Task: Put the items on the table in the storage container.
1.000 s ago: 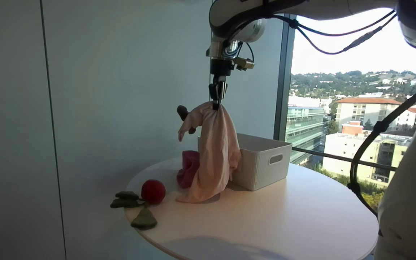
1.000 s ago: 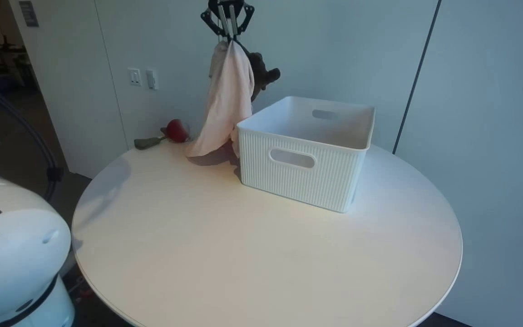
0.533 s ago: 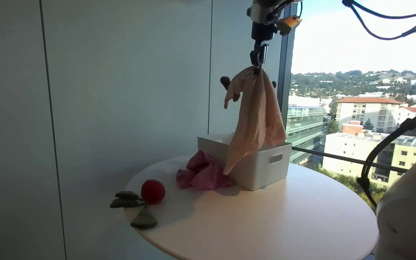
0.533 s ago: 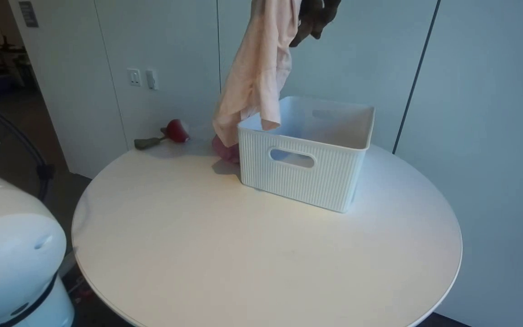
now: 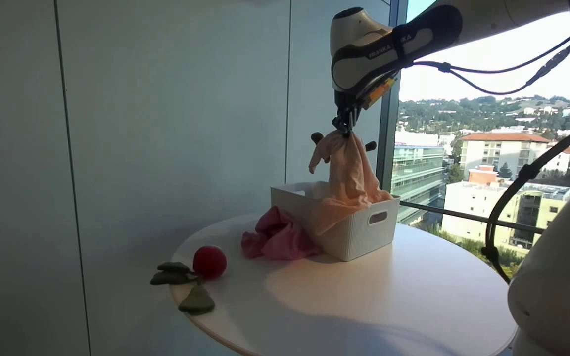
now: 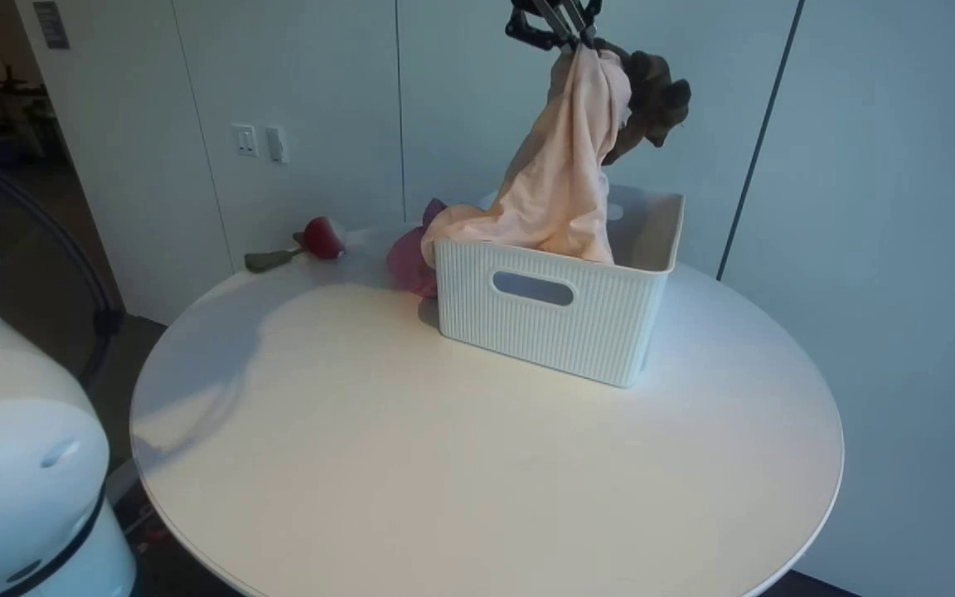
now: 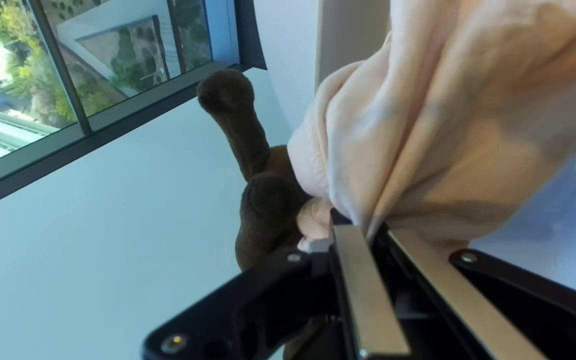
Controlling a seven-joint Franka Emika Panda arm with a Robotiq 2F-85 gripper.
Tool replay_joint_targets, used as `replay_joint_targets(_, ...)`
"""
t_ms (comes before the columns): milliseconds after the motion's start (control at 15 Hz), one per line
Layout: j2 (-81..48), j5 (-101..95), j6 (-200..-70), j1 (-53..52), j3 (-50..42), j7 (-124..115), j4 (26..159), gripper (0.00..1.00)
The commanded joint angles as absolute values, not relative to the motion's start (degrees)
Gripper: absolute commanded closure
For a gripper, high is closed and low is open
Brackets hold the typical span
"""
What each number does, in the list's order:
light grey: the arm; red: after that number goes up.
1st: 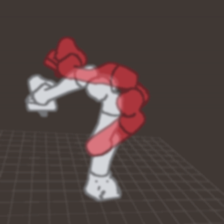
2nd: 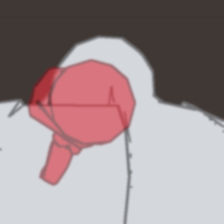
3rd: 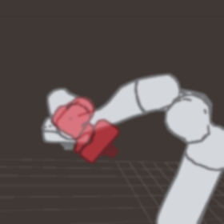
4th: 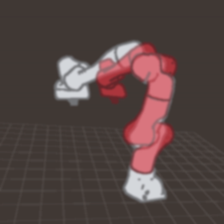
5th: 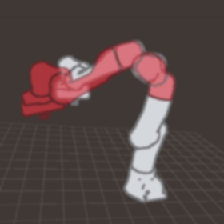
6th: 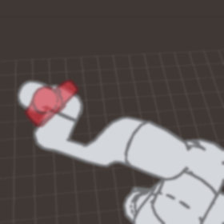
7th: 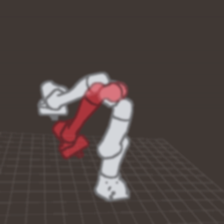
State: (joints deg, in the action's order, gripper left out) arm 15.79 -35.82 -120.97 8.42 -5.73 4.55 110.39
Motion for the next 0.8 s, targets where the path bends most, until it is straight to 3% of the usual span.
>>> replay_joint_targets(0, 9.9, -31.5, -126.1, 7.7, -6.2, 0.1, 112.0, 0.98)
replay_joint_targets(133, 7.3, -26.2, -127.1, 7.2, -6.0, 0.1, 113.3, 0.96)
replay_joint_targets(200, 6.1, -24.0, -126.6, 7.0, -5.8, 0.1, 113.6, 0.65)
replay_joint_targets(400, 5.1, -22.1, -125.9, 6.7, -5.5, -0.5, 114.3, 0.53)
replay_joint_targets(733, 15.6, -33.8, -126.8, 5.7, -2.7, -1.8, 115.7, 0.12)
